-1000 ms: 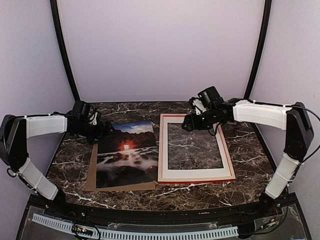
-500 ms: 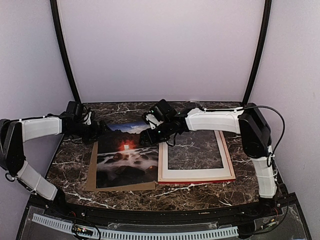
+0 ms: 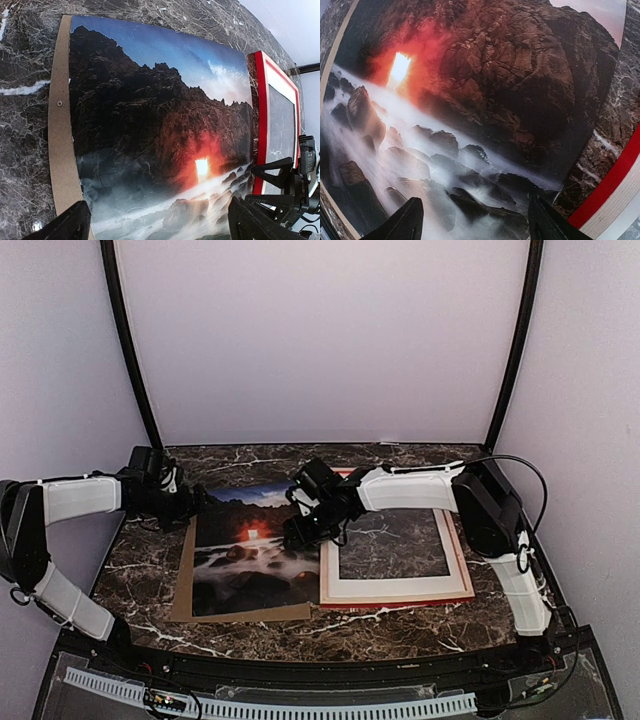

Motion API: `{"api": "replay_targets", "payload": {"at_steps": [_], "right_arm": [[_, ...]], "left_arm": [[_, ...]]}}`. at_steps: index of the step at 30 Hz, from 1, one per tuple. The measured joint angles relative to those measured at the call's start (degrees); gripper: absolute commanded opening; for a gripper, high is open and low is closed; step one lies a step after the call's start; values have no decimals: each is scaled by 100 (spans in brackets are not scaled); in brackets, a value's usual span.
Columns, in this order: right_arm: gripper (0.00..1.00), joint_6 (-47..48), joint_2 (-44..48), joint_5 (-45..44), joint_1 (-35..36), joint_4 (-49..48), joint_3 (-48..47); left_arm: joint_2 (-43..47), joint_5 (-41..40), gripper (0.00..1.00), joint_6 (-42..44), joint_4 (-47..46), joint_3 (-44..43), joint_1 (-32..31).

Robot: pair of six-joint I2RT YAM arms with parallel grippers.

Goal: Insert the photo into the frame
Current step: Move the frame body to the center of the board, then pick up the photo from the center of the board.

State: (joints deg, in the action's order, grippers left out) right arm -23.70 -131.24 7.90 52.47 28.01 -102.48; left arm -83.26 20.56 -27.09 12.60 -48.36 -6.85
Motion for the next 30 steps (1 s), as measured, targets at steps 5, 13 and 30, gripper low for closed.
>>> {"api": "replay_targets", "payload": {"at_steps": [5,13,30], "right_arm": [[73,13,26,-258,-63,37,81],[73,70,299,-402,-358,39,498],[64,-321,332,518,-435,-905,876]], "left_arm": [[-2,-20,97,-2,7,17,9],[-9,-20,92,-9,-9,256,22],[94,-26,71,-160,-433,1163,15]]}}
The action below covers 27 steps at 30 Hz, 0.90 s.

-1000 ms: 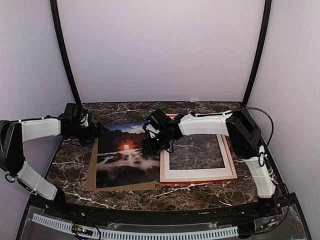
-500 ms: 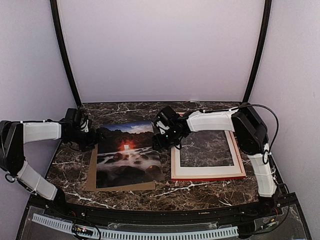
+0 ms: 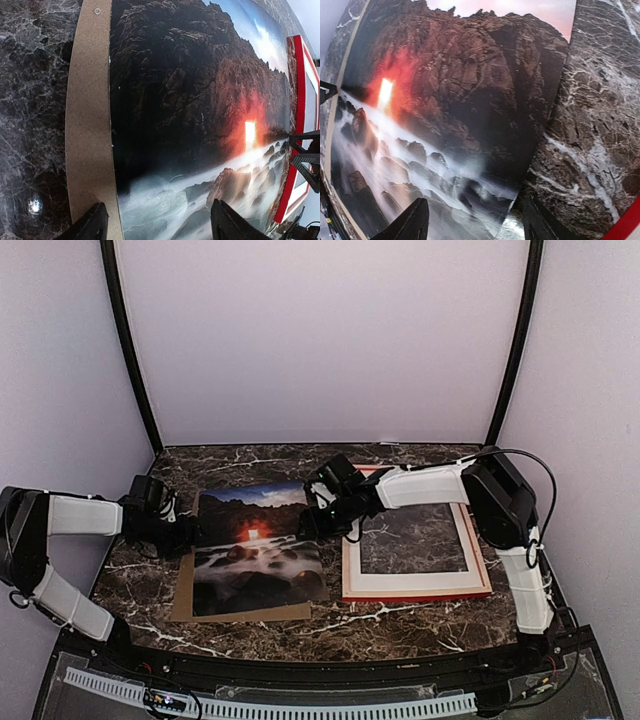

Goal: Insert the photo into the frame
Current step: Pick up the photo from the center of the board.

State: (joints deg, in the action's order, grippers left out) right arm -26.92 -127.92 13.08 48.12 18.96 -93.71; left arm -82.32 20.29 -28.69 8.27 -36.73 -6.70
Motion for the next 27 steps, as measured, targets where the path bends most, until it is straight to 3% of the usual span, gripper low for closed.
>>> {"api": "replay_targets", "payload": {"at_steps": [15,27], "right_arm": [[49,-774,225,1104,-387,-1211,883],[38,-1187,227,1755,-533,-1591,1154]], "left_arm": [[221,186,61,-437,-968,610,0],[260,278,58,-616,-1141,723,-2]]}}
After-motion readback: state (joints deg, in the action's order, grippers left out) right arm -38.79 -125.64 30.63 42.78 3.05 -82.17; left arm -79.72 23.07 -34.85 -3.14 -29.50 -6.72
